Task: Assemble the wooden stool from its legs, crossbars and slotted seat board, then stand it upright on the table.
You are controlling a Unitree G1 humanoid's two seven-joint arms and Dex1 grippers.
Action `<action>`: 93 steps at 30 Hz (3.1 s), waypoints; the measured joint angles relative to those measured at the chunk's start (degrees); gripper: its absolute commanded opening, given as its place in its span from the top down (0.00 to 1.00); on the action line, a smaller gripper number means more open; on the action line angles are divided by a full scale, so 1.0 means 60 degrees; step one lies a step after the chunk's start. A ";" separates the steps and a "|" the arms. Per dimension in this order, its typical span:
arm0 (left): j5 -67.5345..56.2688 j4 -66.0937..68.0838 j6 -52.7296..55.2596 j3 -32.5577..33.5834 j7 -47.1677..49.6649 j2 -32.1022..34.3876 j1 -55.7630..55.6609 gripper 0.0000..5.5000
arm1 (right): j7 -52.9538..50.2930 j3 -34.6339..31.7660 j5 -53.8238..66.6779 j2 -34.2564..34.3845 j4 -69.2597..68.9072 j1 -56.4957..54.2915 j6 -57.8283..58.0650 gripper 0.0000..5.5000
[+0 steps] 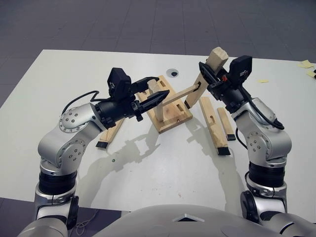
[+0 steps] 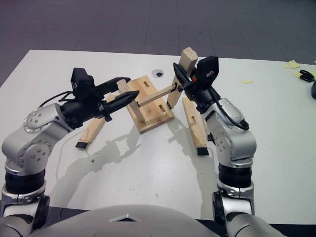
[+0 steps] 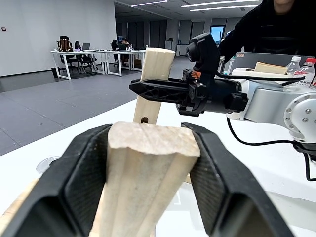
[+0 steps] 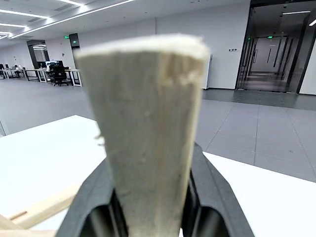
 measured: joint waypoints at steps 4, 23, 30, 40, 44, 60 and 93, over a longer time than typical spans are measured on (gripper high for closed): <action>-0.0001 0.0007 -0.0010 -0.0002 -0.0037 0.0083 -0.0025 0.58 | -0.0333 -0.0186 0.0256 0.0312 -0.0112 0.0002 0.0304 0.81; 0.0261 0.0246 -0.0481 -0.0113 -0.0281 0.0196 -0.0043 0.59 | -0.0348 0.0326 -0.0171 0.0131 -0.0490 0.0325 -0.0061 0.81; 0.0303 0.0257 -0.0531 -0.0119 -0.0267 0.0206 -0.0009 0.59 | -0.0343 0.0406 -0.0111 0.0164 -0.0262 0.0233 0.0015 0.81; 0.0439 0.0286 -0.0626 -0.0190 -0.0265 0.0216 -0.0040 0.59 | -0.0487 -0.0336 0.0912 0.0355 0.0257 -0.0152 0.1118 0.81; 0.0468 0.0333 -0.0675 -0.0214 -0.0266 0.0233 -0.0021 0.60 | -0.0434 -0.0208 0.0973 -0.0102 0.0251 -0.0288 0.1543 0.81; 0.0996 0.0640 -0.0765 -0.0275 -0.0261 0.0245 -0.0133 0.61 | -0.1115 0.0144 0.0784 0.0091 0.1588 -0.1351 0.2258 0.81; 0.1078 0.0916 -0.0843 -0.0440 -0.0791 0.0295 -0.0571 0.61 | -0.3123 -0.3848 0.4341 0.0270 0.2690 -0.6844 -0.0332 0.02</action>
